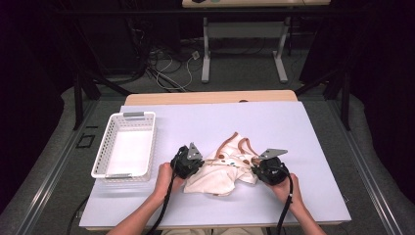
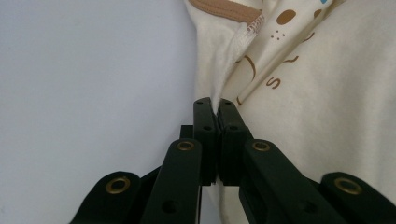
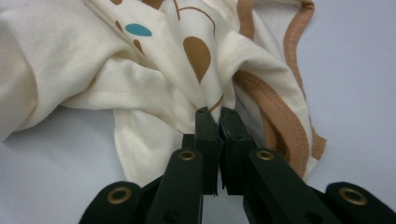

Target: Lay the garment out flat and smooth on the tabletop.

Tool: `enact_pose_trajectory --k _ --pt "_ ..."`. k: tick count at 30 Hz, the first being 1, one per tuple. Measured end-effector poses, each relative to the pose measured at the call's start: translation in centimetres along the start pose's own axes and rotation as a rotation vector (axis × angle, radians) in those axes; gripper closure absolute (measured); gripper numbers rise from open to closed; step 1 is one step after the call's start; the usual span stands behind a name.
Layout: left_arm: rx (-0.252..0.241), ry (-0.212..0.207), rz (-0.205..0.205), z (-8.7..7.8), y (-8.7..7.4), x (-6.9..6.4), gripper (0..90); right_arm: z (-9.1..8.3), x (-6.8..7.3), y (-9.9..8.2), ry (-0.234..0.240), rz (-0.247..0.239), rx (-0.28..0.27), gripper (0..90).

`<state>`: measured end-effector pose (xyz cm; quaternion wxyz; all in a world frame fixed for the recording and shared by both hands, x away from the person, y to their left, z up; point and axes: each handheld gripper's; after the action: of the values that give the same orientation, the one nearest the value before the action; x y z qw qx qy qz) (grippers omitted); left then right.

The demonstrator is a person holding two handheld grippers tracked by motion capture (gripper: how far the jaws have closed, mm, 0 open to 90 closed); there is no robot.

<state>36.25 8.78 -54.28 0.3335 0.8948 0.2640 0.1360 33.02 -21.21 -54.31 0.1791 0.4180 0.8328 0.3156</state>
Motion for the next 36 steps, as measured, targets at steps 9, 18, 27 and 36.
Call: enact_pose_trajectory --k 9,18,27,36 --pt "0.03 -0.017 -0.018 -0.5 -0.5 -0.4 88.2 0.0 -0.2 -0.1 0.002 0.005 0.003 87.5" --pt "0.111 -0.046 -0.021 -0.8 -0.7 -0.9 86.9 0.2 -0.2 -0.2 0.013 -0.001 0.034 80.1" --pt "0.017 -0.008 -0.03 0.9 0.4 -0.1 38.4 0.2 -0.4 0.0 0.022 0.016 -0.008 62.7" --pt "0.016 0.05 0.039 1.8 0.6 -1.0 70.1 0.7 0.4 0.0 0.021 -0.024 -0.007 82.6"
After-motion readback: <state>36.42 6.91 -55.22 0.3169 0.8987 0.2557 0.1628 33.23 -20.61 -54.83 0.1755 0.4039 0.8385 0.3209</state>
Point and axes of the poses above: each handheld gripper's, and its own axes: z roughly forward along the jaws, y roughly out of its top, x roughly to its left, and after that the axes turned 2 degrees about -y, right-handed
